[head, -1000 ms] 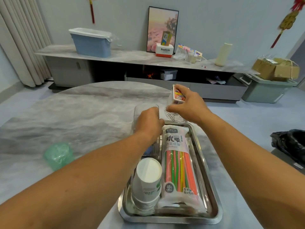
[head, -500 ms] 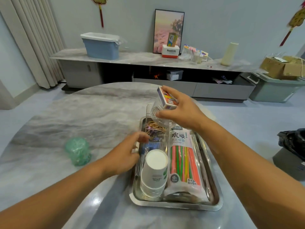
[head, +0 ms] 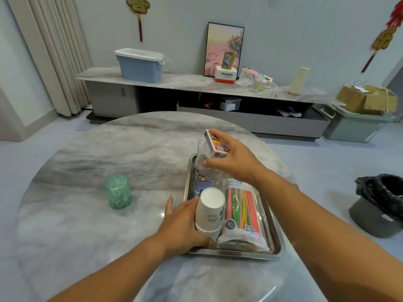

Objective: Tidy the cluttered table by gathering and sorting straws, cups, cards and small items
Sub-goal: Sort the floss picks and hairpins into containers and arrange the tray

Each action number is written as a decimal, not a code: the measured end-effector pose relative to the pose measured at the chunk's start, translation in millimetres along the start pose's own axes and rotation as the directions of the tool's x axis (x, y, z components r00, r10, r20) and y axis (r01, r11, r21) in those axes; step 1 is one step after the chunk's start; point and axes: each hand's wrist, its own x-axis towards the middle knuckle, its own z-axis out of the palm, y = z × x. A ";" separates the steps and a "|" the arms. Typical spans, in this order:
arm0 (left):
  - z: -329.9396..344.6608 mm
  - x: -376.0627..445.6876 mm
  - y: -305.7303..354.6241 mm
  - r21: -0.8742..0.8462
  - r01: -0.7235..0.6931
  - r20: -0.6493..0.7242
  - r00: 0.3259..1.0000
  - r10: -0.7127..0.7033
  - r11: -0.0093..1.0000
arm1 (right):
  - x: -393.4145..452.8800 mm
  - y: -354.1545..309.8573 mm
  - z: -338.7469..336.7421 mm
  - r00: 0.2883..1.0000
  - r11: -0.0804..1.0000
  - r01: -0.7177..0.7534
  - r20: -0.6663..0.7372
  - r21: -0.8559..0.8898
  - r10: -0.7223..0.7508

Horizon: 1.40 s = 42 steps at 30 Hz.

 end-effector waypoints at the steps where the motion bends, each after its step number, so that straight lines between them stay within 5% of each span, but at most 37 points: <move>1: 3.0 -0.5 -0.6 0.006 -0.005 -0.023 1.000 0.005 1.000 | -2.2 -0.3 1.5 1.000 1.000 -0.005 0.000 0.009 0.005; 5: 4.2 -6.0 -3.1 -0.105 -0.030 -0.115 0.993 0.018 0.994 | -10.9 -0.3 6.6 0.999 0.998 -0.036 0.006 0.052 0.036; 9: -14.8 -12.1 -17.5 -0.527 -0.036 -0.260 0.958 -0.121 0.849 | -23.8 4.0 11.5 0.997 0.985 -0.073 0.005 0.155 0.073; 13: -40.8 -12.0 -42.3 -0.565 -0.028 -0.419 0.871 -0.258 0.824 | -41.1 9.2 24.3 0.995 0.977 -0.097 0.049 0.188 0.089; 18: -39.0 -25.7 -59.5 -0.490 0.162 -0.399 0.832 -0.386 0.857 | -63.2 20.3 53.7 0.986 0.996 -0.086 0.140 -0.034 0.090; 22: -32.0 -31.8 -63.2 -0.528 0.178 -0.406 0.806 -0.430 0.830 | -78.4 36.8 78.7 0.987 0.936 -0.076 0.107 -0.345 0.120; 29: -35.2 -33.2 -52.3 -0.601 0.037 -0.276 0.928 -0.250 0.799 | -78.5 42.0 93.8 0.979 0.887 -0.204 -0.066 -0.414 0.195; 33: -32.4 -35.3 -44.2 -0.579 0.013 -0.164 0.978 -0.132 0.815 | -76.9 47.5 79.1 0.980 0.890 -0.132 0.076 -0.436 0.182; 39: -22.3 -38.4 -27.4 -0.440 0.038 -0.089 0.992 -0.086 0.897 | -74.3 45.9 69.5 0.983 0.901 -0.114 0.086 -0.420 0.165; 42: -20.9 -38.3 -20.9 -0.367 0.026 -0.078 0.995 -0.059 0.930 | -67.0 42.7 53.9 0.931 0.916 -0.155 0.254 -0.369 0.260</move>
